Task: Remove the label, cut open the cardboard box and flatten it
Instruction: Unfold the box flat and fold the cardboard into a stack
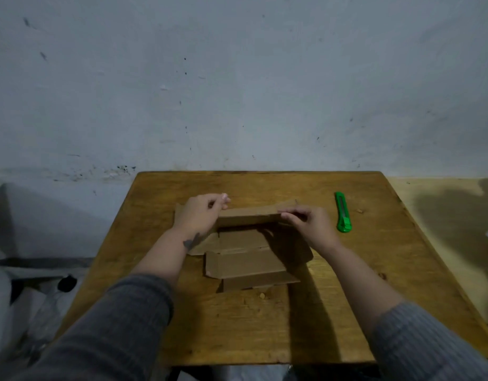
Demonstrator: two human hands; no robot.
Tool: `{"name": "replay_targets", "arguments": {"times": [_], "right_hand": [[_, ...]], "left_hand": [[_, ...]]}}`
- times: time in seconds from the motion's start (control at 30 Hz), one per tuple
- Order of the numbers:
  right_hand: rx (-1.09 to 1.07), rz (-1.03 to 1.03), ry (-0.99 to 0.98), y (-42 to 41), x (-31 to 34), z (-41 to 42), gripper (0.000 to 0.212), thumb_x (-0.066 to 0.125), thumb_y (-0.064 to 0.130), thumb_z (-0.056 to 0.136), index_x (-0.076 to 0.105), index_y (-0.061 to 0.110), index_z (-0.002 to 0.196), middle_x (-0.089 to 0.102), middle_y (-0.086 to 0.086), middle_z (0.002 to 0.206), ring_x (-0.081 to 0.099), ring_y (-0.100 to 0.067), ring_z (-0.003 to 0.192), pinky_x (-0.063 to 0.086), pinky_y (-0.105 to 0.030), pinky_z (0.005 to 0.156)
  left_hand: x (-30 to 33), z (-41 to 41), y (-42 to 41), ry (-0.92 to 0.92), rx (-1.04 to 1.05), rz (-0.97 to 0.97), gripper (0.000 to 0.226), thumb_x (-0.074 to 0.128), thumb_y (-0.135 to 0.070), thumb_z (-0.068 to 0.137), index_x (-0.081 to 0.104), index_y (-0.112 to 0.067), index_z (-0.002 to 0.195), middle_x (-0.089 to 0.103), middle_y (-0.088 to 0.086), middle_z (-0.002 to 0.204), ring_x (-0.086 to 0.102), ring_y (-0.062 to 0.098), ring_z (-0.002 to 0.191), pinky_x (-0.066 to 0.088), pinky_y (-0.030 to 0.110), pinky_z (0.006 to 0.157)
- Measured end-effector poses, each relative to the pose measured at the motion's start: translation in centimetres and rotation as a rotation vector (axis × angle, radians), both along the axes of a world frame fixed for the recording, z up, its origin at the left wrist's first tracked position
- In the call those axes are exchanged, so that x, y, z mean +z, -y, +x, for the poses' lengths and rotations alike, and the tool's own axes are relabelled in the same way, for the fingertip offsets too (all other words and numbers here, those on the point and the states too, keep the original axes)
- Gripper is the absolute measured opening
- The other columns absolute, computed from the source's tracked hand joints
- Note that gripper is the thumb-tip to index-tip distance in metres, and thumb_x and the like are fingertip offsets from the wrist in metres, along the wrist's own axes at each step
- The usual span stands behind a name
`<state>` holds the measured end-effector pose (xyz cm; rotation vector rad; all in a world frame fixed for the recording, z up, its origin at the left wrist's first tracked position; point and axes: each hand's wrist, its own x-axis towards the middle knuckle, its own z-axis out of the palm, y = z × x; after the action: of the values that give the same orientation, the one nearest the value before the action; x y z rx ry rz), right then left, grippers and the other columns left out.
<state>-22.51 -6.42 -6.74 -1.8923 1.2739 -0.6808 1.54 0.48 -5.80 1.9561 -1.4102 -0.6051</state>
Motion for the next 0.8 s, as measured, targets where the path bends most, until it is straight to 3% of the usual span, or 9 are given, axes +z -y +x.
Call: {"name": "replay_targets", "arguments": {"times": [0.07,0.13,0.2,0.27,0.43,0.8], "right_hand": [[0.019,-0.018,-0.038,-1.1,-0.7,-0.7,0.019,0.065,0.024,0.086,0.071,0.023,0.104,0.071,0.007,0.107,0.059,-0.005,0.104,0.045,-0.022,0.091],[0.049,-0.04,-0.065,-2.1,-1.4,-1.3,0.02,0.066,0.024,0.085,0.071,0.025,0.104,0.069,0.008,0.112,0.058,-0.004,0.108,0.046,-0.026,0.098],[0.093,-0.057,-0.104,-2.9,-2.1,-2.1,0.022,0.066,0.024,0.085,0.07,0.027,0.106,0.066,0.01,0.118,0.057,-0.003,0.113,0.044,-0.028,0.103],[0.158,-0.113,-0.165,-3.5,-3.1,-2.9,0.025,0.065,0.024,0.084,0.068,0.028,0.109,0.064,0.011,0.123,0.056,-0.002,0.116,0.041,-0.027,0.106],[0.362,-0.353,-0.342,-3.9,-6.0,-4.3,0.028,0.064,0.027,0.086,0.066,0.025,0.114,0.063,0.007,0.125,0.057,-0.007,0.118,0.046,-0.032,0.103],[0.437,-0.361,-0.423,-0.5,-9.1,-3.0,0.033,0.058,0.021,0.09,0.061,0.024,0.123,0.053,0.003,0.137,0.044,-0.016,0.133,0.031,-0.038,0.114]], "left_hand": [[-0.6,0.0,-0.2,0.031,-0.058,0.204,0.05,0.035,-0.056,0.095,0.053,-0.029,0.133,0.057,-0.003,0.134,0.053,0.019,0.121,0.041,0.032,0.097],[-1.4,-0.5,-0.2,0.061,-0.14,0.393,0.065,0.031,-0.064,0.092,0.035,-0.028,0.146,0.034,-0.001,0.153,0.032,0.023,0.14,0.027,0.039,0.111],[-2.5,-1.1,-0.4,0.173,-0.227,0.502,0.072,0.028,-0.065,0.092,0.02,-0.025,0.151,0.011,-0.001,0.161,0.006,0.02,0.147,0.009,0.045,0.117],[-3.5,-1.7,-0.8,0.286,-0.272,0.573,0.073,0.024,-0.066,0.092,0.012,-0.027,0.152,-0.001,-0.003,0.161,-0.004,0.017,0.148,0.002,0.05,0.116],[-6.1,-1.9,-1.8,0.495,-0.339,0.561,0.074,0.015,-0.069,0.09,-0.001,-0.032,0.152,-0.011,-0.007,0.16,-0.009,0.013,0.147,-0.006,0.057,0.115],[-9.1,0.8,-1.1,0.656,-0.36,0.45,0.072,0.01,-0.062,0.093,-0.017,-0.025,0.149,-0.025,-0.009,0.155,-0.02,0.011,0.144,-0.008,0.061,0.114]]}}
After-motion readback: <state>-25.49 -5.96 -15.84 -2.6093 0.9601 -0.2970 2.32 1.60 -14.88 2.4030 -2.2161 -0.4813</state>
